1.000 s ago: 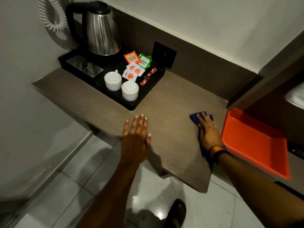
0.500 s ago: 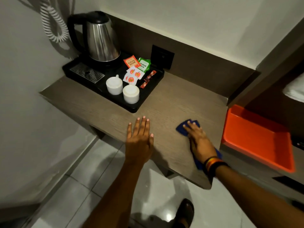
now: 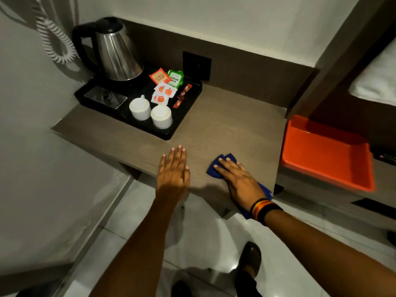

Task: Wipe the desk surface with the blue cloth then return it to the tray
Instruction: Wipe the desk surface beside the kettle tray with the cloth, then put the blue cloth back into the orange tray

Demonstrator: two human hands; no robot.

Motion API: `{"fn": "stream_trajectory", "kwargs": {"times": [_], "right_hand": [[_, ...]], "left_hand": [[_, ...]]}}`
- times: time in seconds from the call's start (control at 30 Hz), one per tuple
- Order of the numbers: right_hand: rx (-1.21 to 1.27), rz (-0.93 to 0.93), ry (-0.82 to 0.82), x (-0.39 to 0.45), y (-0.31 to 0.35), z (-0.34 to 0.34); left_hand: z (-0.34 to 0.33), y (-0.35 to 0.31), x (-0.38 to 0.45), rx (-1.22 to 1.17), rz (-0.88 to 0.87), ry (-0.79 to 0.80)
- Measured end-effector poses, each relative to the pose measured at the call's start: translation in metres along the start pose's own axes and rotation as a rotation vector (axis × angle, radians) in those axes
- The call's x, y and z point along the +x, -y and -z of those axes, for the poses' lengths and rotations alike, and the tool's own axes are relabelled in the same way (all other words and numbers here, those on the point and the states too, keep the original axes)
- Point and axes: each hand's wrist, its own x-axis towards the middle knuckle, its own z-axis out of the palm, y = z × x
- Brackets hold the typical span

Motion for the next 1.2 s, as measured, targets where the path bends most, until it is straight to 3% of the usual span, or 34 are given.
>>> {"fn": "stream_trajectory", "kwargs": {"times": [0.1,0.2,0.3,0.4,0.5,0.6,0.83,1.03,1.2], "right_hand": [[0.004,-0.145,-0.052,0.03,-0.04,0.011],[-0.022,-0.229,-0.109,0.074,-0.039,0.001],[0.029,-0.126,-0.065,0.069,-0.002,-0.012],[0.065,0.073,0.024,0.015,0.033,-0.027],[0.039,0.102,0.103,-0.036,0.027,-0.021],[0.039,0.084,0.136,-0.068,0.0,0.02],[0.031,-0.267,-0.153,-0.047,-0.114,0.116],[-0.014,-0.473,-0.089,-0.018,-0.25,0.143],[0.017,-0.498,-0.008,-0.003,-0.316,0.128]], "left_hand": [[-0.004,-0.001,0.0,0.005,-0.001,-0.017],[-0.009,-0.001,-0.007,0.045,-0.007,-0.001],[-0.002,-0.003,0.003,0.059,0.066,0.186],[0.021,-0.014,0.025,0.055,0.193,0.478],[0.045,-0.029,0.037,0.098,0.207,0.665],[0.055,-0.059,0.043,0.085,0.131,0.602],[0.003,-0.16,0.082,-0.007,0.001,0.514],[-0.073,-0.241,0.126,-0.116,-0.072,0.485],[-0.13,-0.271,0.14,-0.114,-0.123,0.477]]}}
